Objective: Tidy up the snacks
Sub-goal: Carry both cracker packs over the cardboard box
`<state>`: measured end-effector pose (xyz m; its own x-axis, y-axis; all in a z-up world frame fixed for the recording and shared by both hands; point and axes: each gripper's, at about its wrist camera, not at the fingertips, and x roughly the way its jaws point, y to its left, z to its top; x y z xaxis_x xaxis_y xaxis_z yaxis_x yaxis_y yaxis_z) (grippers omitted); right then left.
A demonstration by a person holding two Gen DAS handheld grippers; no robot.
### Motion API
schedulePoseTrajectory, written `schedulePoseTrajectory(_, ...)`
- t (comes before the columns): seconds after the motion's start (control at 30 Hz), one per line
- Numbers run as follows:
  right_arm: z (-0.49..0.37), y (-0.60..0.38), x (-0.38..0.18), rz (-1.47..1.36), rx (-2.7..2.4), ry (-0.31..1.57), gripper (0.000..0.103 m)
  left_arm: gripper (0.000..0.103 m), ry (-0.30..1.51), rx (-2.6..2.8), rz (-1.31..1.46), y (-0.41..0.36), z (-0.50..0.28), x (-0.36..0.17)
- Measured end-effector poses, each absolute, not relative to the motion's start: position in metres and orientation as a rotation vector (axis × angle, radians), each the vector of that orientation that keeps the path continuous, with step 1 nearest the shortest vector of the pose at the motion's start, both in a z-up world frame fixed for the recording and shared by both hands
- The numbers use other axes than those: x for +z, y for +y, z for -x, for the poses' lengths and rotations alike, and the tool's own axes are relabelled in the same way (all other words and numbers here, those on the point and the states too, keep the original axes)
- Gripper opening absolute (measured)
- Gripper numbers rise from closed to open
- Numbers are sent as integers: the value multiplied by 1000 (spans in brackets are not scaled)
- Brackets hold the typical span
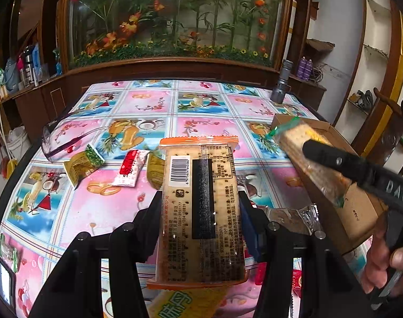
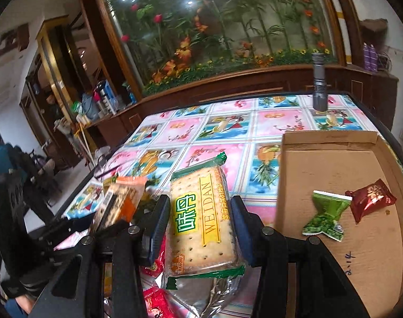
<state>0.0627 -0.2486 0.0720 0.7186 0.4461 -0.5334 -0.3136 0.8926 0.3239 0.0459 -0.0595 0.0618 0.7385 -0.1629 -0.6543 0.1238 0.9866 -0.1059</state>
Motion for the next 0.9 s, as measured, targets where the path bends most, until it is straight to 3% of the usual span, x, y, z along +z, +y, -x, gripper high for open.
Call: schedulePoseTrajectory(0.9,-73,-298,77,-362,312,654,51,52,708,-280,77,-111,-42,70)
